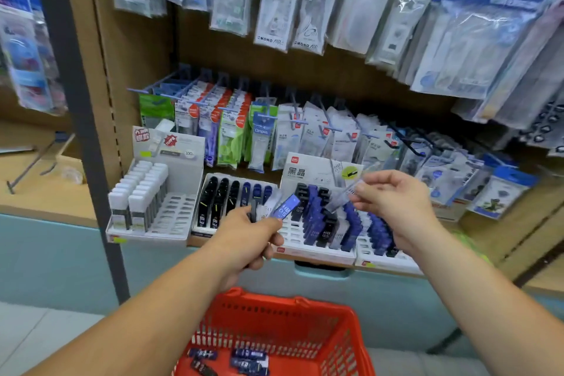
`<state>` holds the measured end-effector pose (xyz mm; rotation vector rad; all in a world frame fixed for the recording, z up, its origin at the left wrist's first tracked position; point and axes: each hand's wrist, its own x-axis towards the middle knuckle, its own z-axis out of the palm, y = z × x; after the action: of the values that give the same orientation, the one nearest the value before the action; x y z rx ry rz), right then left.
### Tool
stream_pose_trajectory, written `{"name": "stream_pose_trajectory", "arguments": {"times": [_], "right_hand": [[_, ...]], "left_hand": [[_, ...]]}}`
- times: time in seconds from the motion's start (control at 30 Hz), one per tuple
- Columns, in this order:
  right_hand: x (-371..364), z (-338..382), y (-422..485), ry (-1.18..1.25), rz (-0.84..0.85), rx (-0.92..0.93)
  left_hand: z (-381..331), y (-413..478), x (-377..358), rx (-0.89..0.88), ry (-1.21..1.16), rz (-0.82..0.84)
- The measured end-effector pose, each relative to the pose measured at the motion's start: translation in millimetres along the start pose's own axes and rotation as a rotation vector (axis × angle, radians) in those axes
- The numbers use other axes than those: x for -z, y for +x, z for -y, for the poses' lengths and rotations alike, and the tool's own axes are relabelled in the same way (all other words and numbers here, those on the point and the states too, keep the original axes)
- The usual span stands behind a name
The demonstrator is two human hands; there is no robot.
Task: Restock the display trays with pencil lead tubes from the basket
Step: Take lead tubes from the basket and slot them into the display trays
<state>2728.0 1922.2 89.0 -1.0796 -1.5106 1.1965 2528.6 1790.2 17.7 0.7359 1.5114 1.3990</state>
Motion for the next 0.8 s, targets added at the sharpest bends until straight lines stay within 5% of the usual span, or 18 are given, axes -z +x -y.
{"name": "stream_pose_trajectory", "arguments": {"times": [0.3, 0.5, 0.8], "right_hand": [[-59.6, -29.3, 53.5, -0.132, 0.149, 0.089], [-92.1, -57.2, 105.3, -0.482, 0.244, 0.24], [-104.1, -79.5, 124.9, -0.578, 0.281, 0.231]], "left_hand": [[7.3, 21.8, 22.3, -0.052, 0.065, -0.167], [11.9, 38.2, 26.9, -0.053, 0.034, -0.121], [17.2, 48.7, 33.9, -0.063, -0.009, -0.109]]}}
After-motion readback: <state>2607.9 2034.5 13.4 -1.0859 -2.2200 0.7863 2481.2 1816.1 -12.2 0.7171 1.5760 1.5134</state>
